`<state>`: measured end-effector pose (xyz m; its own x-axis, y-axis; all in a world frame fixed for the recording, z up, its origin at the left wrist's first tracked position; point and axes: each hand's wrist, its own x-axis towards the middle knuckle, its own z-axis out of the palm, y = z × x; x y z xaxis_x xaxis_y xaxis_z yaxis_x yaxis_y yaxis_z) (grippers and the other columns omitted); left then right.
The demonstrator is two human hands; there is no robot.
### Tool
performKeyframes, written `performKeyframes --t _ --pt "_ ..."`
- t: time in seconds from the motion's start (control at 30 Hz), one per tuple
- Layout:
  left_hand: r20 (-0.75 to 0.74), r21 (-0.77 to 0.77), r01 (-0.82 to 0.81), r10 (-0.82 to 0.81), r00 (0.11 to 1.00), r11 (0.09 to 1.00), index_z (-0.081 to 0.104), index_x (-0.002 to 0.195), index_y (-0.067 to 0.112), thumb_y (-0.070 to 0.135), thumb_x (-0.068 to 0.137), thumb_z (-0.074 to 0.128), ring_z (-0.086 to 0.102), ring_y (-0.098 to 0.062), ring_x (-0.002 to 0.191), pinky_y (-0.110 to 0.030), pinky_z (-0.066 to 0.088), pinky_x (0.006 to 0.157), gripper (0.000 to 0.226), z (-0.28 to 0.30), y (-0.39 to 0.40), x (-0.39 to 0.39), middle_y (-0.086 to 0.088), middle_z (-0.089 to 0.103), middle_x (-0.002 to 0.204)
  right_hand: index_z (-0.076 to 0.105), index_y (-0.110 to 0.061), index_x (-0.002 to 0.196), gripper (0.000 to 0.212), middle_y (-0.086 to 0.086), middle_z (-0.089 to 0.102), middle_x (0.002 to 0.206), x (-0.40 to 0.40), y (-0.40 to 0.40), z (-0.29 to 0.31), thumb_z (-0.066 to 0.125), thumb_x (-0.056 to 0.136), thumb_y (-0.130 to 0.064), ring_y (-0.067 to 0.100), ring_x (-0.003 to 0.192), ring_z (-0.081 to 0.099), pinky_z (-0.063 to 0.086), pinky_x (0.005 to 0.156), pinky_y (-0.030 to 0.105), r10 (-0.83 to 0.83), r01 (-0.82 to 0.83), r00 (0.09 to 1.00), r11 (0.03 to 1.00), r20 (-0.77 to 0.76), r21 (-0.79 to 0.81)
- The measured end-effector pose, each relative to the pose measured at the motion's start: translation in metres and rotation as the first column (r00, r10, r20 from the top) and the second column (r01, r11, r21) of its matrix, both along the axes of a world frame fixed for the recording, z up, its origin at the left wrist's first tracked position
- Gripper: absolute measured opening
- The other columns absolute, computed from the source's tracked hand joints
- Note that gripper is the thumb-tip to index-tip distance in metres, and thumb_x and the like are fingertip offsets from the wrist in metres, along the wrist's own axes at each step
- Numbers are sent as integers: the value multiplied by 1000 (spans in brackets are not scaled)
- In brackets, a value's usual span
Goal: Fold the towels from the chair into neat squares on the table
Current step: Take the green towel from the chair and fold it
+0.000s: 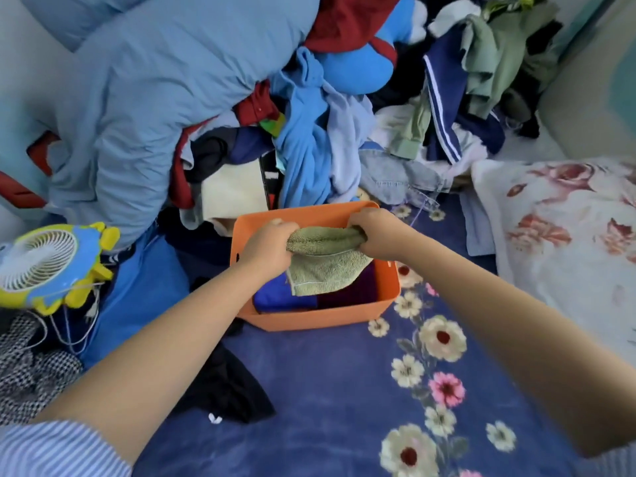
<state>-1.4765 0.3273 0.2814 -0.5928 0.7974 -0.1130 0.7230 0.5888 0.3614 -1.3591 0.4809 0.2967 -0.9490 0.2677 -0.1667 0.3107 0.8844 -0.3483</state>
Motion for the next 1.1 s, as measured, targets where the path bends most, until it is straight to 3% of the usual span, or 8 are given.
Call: performKeyframes --t 0.2,0.4,0.5,0.6,0.7,0.83,0.93,1.1 --pt "-100 -21 27 -29 995 999 53 124 4 -9 83 48 51 -28 115 -39 45 92 43 -50 57 -61 -12 53 124 58 0 102 25 21 55 106 -70 60 -52 50 78 5 31 99 50 33 72 29 -116 116 993 993 29 1" --pt "-344 -73 257 -266 901 964 58 59 7 -5 57 46 61 -26 57 -25 45 36 18 -143 83 -86 -8 58 61 50 0 122 48 25 47 118 -75 72 -131 48 75 9 37 113 45 43 89 40 -78 76 997 995 24 64" --pt "-319 -338 440 -541 778 832 64 60 16 12 54 57 62 -19 59 -21 44 46 10 -201 82 -62 0 60 60 37 -8 132 50 16 29 137 -58 48 -185 46 84 4 31 131 27 44 92 39 -12 -48 907 990 422 132" --pt "-16 -540 500 -602 798 677 55 114 4 -2 81 53 53 -29 112 -37 45 88 34 -245 88 -39 -13 58 116 40 -6 129 41 16 32 137 -49 37 -228 45 89 0 32 130 29 45 93 40 -12 -71 817 990 577 120" --pt "93 -578 543 -611 786 610 45 126 6 15 90 53 46 -29 121 -39 40 97 38 -267 96 -31 -13 50 129 42 -5 129 38 16 32 138 -44 42 -258 43 92 -5 31 131 28 40 101 40 14 -77 743 995 669 64" --pt "183 -494 478 -451 874 726 51 120 8 52 89 46 52 -28 115 -39 42 94 54 -273 100 -36 -11 55 123 47 -4 125 37 15 42 132 -50 53 -268 48 89 -12 30 125 38 39 102 37 -9 -31 743 998 670 47" --pt "131 -273 64 -29 991 960 49 118 7 38 94 45 54 -27 108 -36 47 81 39 -276 104 -44 -12 54 120 44 -8 128 38 14 40 134 -63 57 -270 48 91 -14 29 124 42 41 100 36 -206 181 806 978 555 101" --pt "329 -238 -362 426 843 901 34 132 10 31 91 55 59 -28 101 -34 46 69 50 -282 119 -62 -11 57 117 28 -19 138 48 20 23 143 -81 64 -279 41 94 -7 39 123 42 40 103 44 -526 555 764 831 373 36"
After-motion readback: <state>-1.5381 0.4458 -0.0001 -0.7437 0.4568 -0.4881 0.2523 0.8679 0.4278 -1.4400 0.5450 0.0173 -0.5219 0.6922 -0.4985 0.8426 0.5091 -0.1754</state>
